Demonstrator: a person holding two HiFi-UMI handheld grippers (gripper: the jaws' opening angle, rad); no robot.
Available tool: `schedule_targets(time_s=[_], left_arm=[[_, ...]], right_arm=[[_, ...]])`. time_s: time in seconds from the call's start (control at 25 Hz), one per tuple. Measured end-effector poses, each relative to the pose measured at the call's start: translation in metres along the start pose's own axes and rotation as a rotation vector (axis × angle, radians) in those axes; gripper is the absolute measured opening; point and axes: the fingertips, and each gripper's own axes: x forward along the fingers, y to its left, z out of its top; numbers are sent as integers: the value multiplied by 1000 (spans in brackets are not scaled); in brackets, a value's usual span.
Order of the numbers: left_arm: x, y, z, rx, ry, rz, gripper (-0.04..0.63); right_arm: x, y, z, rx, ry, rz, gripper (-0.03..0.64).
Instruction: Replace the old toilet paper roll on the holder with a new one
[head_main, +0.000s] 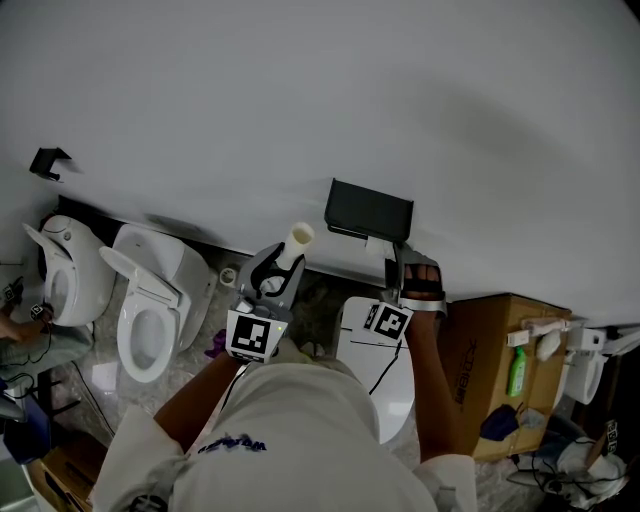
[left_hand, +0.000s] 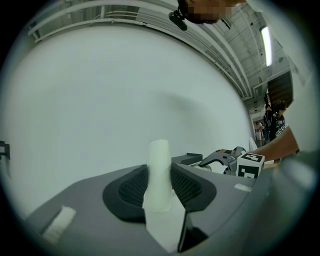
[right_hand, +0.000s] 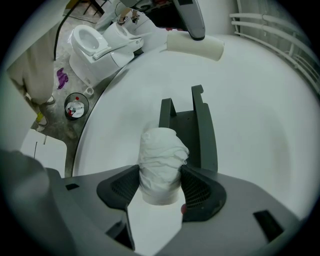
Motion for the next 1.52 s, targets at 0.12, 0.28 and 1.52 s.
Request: schedule_targets(time_s=[0.12,0.28,1.52], left_arm=[[-1,0,-1,2,7,0,150],[-1,-1,-1,3,8,1,150],[-6,-5,6,10,-5,17,150]], right_arm=[[0,0,1,1,-1,1,264],[0,1,3,0,-5,5,264],[1,0,24,14,-32,-3,265]])
